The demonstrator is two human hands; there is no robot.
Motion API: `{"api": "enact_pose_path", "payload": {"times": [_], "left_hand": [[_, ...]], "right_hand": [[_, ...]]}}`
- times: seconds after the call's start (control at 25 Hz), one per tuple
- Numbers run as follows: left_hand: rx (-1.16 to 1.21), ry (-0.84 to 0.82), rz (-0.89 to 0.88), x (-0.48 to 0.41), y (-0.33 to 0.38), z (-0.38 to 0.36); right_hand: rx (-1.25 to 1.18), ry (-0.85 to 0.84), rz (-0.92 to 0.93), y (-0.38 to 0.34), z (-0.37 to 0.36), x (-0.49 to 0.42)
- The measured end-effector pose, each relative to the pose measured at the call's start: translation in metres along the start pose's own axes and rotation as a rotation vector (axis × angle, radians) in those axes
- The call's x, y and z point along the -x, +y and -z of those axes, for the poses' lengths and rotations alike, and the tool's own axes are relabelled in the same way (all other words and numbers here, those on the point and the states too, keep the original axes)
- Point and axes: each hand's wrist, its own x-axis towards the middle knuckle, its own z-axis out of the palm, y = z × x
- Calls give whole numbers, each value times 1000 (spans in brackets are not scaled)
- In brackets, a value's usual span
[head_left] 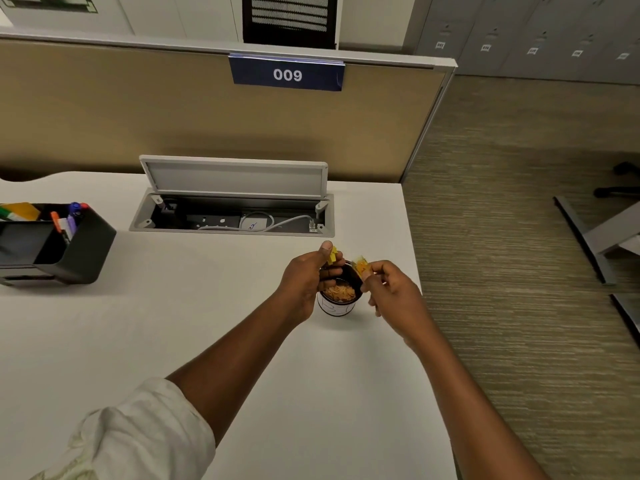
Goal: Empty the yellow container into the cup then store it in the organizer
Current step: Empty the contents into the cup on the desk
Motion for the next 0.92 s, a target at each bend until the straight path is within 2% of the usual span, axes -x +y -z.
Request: {"api": "enact_pose_path", "payload": {"times": [0.08, 0.16, 0.4, 0.68, 0.76, 0.84, 0.92], "left_hand": [[-20, 13, 9, 0, -1, 2], [-36, 33, 17, -1, -3, 4], [-66, 66, 43, 1, -8, 13], [-68, 69, 62, 2, -8, 17], [-70, 73, 73, 2, -8, 17], [-69, 75, 85, 4, -7, 16], [-65, 77, 82, 6, -8, 17]], "right_hand": [[324, 53, 157, -1, 6, -5], [451, 43, 265, -2, 7, -8], [480, -11, 352, -8, 7, -18], [459, 19, 404, -6, 3, -21], [473, 100, 432, -6, 2, -21], [517, 251, 507, -4, -3, -18], [575, 291, 562, 1, -14, -14]]}}
